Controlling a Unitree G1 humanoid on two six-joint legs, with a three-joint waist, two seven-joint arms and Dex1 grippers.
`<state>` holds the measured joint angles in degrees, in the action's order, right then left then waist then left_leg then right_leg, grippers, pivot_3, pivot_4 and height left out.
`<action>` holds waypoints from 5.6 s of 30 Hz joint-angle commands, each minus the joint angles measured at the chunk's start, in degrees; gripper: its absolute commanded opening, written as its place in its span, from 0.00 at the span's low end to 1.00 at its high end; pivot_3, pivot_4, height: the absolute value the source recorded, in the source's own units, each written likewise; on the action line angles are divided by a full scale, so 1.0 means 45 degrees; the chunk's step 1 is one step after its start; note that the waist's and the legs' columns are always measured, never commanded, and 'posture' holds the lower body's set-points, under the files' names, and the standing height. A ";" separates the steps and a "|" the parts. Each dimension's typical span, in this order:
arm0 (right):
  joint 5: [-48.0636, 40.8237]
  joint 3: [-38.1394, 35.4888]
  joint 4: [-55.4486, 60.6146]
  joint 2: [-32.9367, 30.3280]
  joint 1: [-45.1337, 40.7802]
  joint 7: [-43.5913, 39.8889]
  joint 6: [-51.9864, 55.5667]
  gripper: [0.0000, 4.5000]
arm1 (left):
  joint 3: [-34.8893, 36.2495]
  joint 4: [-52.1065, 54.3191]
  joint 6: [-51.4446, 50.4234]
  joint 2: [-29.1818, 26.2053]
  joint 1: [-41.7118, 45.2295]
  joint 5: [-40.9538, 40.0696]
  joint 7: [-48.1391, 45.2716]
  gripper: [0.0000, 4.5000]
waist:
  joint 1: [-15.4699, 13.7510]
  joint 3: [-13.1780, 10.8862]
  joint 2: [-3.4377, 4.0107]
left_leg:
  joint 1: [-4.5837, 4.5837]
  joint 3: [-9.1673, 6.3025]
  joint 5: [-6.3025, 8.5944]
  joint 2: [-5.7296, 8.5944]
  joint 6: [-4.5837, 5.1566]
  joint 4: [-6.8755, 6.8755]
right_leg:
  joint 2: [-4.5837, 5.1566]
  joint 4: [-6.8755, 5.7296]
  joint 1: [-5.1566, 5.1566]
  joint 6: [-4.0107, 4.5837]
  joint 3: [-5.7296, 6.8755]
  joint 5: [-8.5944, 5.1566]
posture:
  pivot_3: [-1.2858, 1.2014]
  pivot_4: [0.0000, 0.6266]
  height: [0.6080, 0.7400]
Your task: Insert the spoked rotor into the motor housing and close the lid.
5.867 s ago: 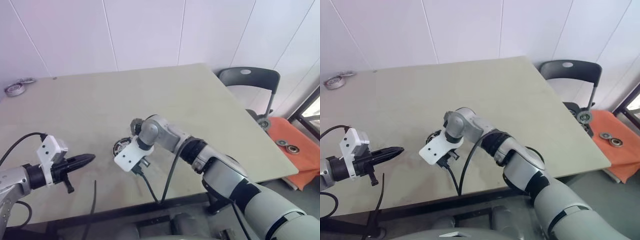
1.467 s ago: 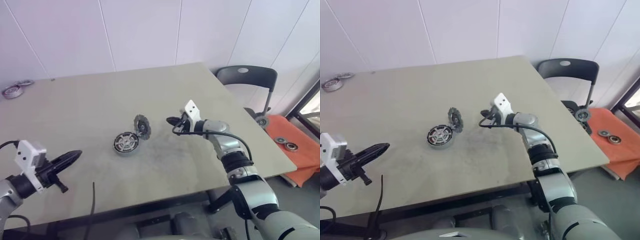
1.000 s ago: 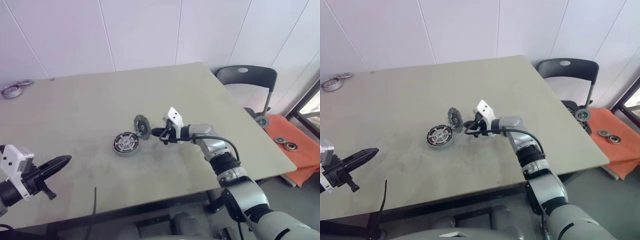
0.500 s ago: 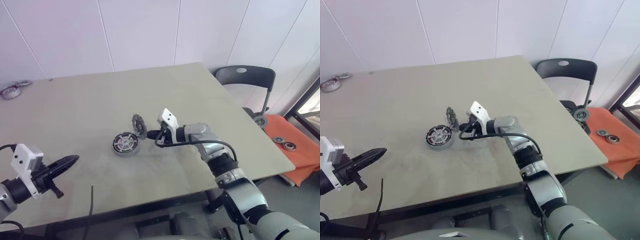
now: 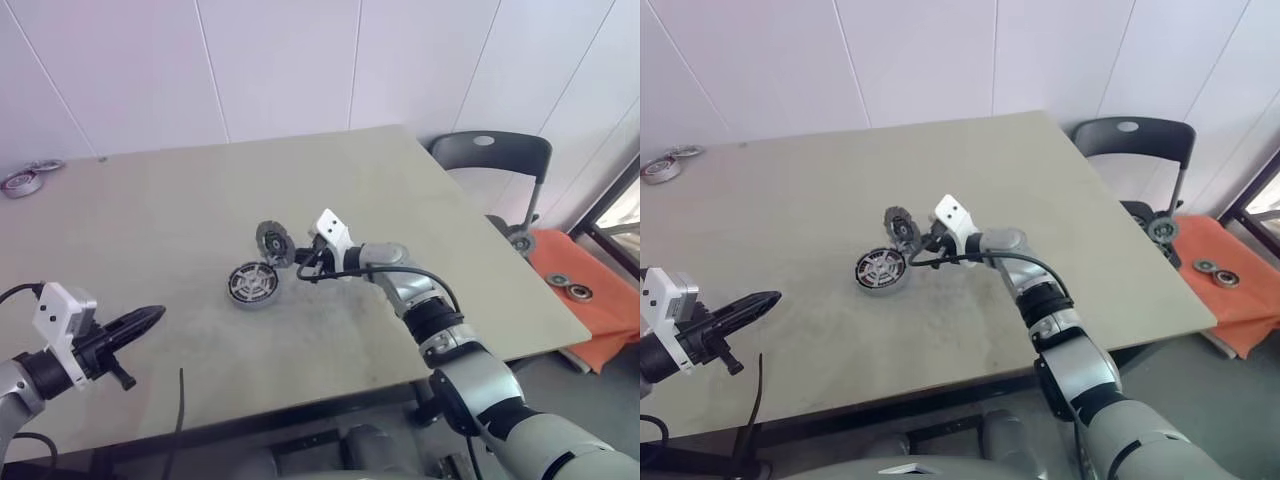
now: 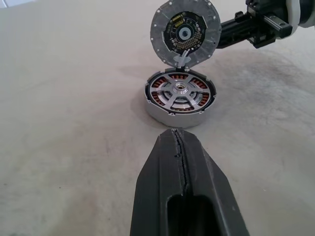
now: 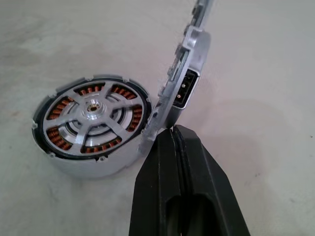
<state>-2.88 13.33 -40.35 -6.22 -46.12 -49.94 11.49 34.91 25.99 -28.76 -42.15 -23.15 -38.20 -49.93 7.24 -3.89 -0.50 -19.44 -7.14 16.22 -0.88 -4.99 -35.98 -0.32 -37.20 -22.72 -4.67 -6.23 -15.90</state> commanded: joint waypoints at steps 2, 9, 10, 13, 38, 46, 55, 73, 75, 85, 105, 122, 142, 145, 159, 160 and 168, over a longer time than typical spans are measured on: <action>0.0212 0.0072 -0.0434 -0.0449 -0.0341 -0.0779 -0.0675 0.00 | 0.0118 0.0168 0.0056 -0.0142 0.0189 -0.0060 -0.0003 0.00 | -0.0022 0.0000 0.0001 | 0.0001 0.0000 0.0000 0.0000 0.0000 -0.0005 | 0.0000 0.0000 0.0003 0.0002 0.0000 -0.0002 | 0.52 0.00 1.00; 0.0887 0.0031 -0.2832 -0.0760 -0.0719 -0.0570 -0.2128 0.00 | -0.0154 0.0085 0.0083 -0.0086 0.0487 0.0014 0.0078 0.00 | 0.0011 0.0012 -0.0019 | 0.0008 0.0000 0.0000 0.0001 0.0000 -0.0006 | 0.0000 -0.0003 0.0008 0.0004 0.0000 -0.0002 | 0.52 0.00 1.00; 0.0866 -0.0200 -0.3292 -0.0694 -0.0908 -0.0096 -0.2317 0.00 | -0.0180 0.0069 0.0095 -0.0072 0.0536 0.0015 0.0088 0.00 | 0.0013 0.0011 -0.0018 | 0.0008 0.0001 0.0000 0.0001 0.0000 -0.0007 | 0.0000 -0.0003 0.0008 0.0004 0.0000 -0.0001 | 0.52 0.00 1.00; 0.0506 -0.1070 -0.4352 -0.0448 -0.1590 0.1257 -0.2651 0.00 | -0.0228 0.0048 0.0120 -0.0041 0.0604 0.0020 0.0110 0.00 | 0.0034 0.0009 -0.0014 | 0.0008 0.0002 0.0000 0.0001 0.0000 -0.0009 | 0.0000 -0.0006 0.0008 0.0005 -0.0003 0.0002 | 0.52 0.00 1.00; -0.0257 -0.2600 -0.4785 0.2006 -0.3019 0.0993 -0.2660 0.00 | -0.0756 -0.0223 0.0201 -0.0036 0.1050 0.0106 0.0112 0.00 | 0.0006 -0.0008 0.0013 | 0.0007 -0.0006 0.0000 -0.0001 0.0001 -0.0005 | -0.0005 -0.0013 0.0007 0.0004 0.0002 0.0034 | 0.52 0.00 1.00; 0.0176 -0.2071 -0.4682 0.2416 -0.2882 0.0938 -0.3004 0.00 | -0.0597 -0.0050 0.0220 0.0064 0.0783 0.0070 0.0186 0.00 | 0.0049 -0.0012 0.0021 | 0.0007 -0.0007 0.0000 -0.0001 0.0001 0.0004 | -0.0004 -0.0014 0.0000 0.0004 0.0003 0.0034 | 0.52 0.00 1.00; 0.0637 -0.1195 -0.4132 0.2535 -0.2577 -0.0300 -0.3395 0.00 | -0.0621 -0.0062 0.0192 0.0019 0.0876 0.0028 0.0230 0.00 | 0.0056 -0.0011 0.0019 | 0.0006 -0.0007 0.0000 -0.0001 0.0000 0.0001 | -0.0004 -0.0014 0.0001 0.0001 0.0003 0.0032 | 0.52 0.00 1.00; 0.1113 0.0045 -0.3524 0.3419 -0.1922 -0.0226 -0.3526 0.00 | -0.0690 0.0321 0.0292 0.0444 0.0620 0.0078 0.0602 0.00 | 0.0026 -0.0010 0.0018 | 0.0007 -0.0010 0.0000 -0.0001 0.0000 -0.0002 | -0.0003 -0.0014 0.0003 0.0002 0.0004 0.0033 | 0.52 0.00 1.00; 0.1201 0.0120 -0.3778 0.3641 -0.2112 0.0078 -0.3591 0.00 | -0.0688 0.0373 0.0292 0.0491 0.0584 0.0077 0.0673 0.00 | 0.0025 -0.0011 0.0018 | 0.0007 -0.0010 0.0000 -0.0001 0.0000 -0.0003 | -0.0003 -0.0014 0.0003 0.0002 0.0003 0.0033 | 0.52 0.00 1.00; 0.0876 0.0210 -0.4272 0.4816 -0.2772 0.0507 -0.2761 0.00 | -0.0715 0.0577 0.0341 0.0689 0.0509 0.0049 0.0975 0.00 | 0.0025 -0.0010 0.0017 | 0.0008 -0.0010 0.0000 -0.0001 0.0000 -0.0004 | -0.0004 -0.0015 0.0004 0.0002 0.0004 0.0032 | 0.52 0.00 1.00; -0.0106 -0.0105 -0.4186 0.5018 -0.3126 0.0060 -0.2210 0.00 | -0.0552 0.0708 0.0332 0.0724 0.0386 -0.0006 0.1151 0.00 | 0.0030 0.0000 0.0012 | 0.0022 -0.0012 0.0000 -0.0001 0.0000 -0.0011 | -0.0004 -0.0015 0.0021 -0.0017 0.0006 0.0016 | 0.52 0.00 1.00; 0.0892 -0.0060 -0.3885 0.1486 -0.3633 -0.0905 -0.7034 0.00 | -0.1136 -0.0211 0.0406 0.0516 0.1777 0.0238 0.0799 0.00 | 0.0011 0.0007 -0.0004 | 0.0002 -0.0043 0.0000 0.0010 -0.0002 -0.0025 | 0.0007 0.0010 0.0033 0.0007 0.0035 0.0000 | 0.52 0.00 1.00; 0.2513 -0.0031 -0.6276 0.0653 -0.3440 -0.0073 -0.9098 0.00 | -0.1609 -0.2471 0.2503 -0.0618 0.2582 0.2216 -0.0389 0.00 | 0.0009 -0.0001 0.0008 | 0.0010 -0.0035 -0.0001 0.0010 0.0000 -0.0014 | 0.0005 -0.0008 0.0029 0.0022 0.0023 0.0046 | 0.52 0.00 1.00; 0.2687 -0.0153 -0.6384 0.0558 -0.3390 0.0445 -0.8997 0.00 | -0.1864 -0.2805 0.2648 -0.0489 0.2808 0.2342 -0.0381 0.00 | 0.0012 0.0006 -0.0003 | 0.0008 -0.0037 -0.0001 0.0006 0.0000 0.0005 | 0.0002 -0.0022 0.0008 0.0017 0.0024 0.0051 | 0.52 0.00 1.00; 0.3912 0.0338 -0.6929 0.0486 -0.2854 0.2255 -0.9101 0.00 | -0.2238 -0.2801 0.2538 -0.0416 0.3206 0.2254 -0.0381 0.00 | 0.0032 0.0027 -0.0036 | 0.0012 -0.0037 -0.0001 0.0007 0.0000 -0.0006 | 0.0002 -0.0034 0.0013 0.0017 0.0022 0.0051 | 0.52 0.00 1.00; 0.3407 -0.0060 -0.6859 0.0519 -0.2946 0.1685 -0.8919 0.00 | -0.2233 -0.2721 0.2505 -0.0401 0.3164 0.2225 -0.0363 0.00 | 0.0034 0.0027 -0.0036 | 0.0013 -0.0036 -0.0001 0.0007 0.0000 -0.0005 | 0.0001 -0.0035 0.0013 0.0016 0.0022 0.0051 | 0.52 0.00 1.00; 0.0165 -0.1733 -0.4639 0.0696 -0.2981 -0.4193 -0.7316 0.09 | -0.2044 -0.2429 0.2190 -0.0236 0.3008 0.1818 -0.0312 0.00 | 0.0010 0.0019 -0.0022 | 0.0018 -0.0053 -0.0001 0.0006 0.0000 -0.0010 | 0.0002 -0.0036 0.0029 0.0010 0.0034 0.0054 | 0.52 0.00 1.00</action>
<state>-0.33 5.28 -65.12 -3.69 -59.04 -64.46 -20.84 24.11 13.35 -18.88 -42.73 -10.09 -29.09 -51.46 7.28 -3.81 -0.60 -19.34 -7.41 16.21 -0.86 -4.99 -36.02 -0.32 -37.36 -22.57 -4.62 -6.05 -15.66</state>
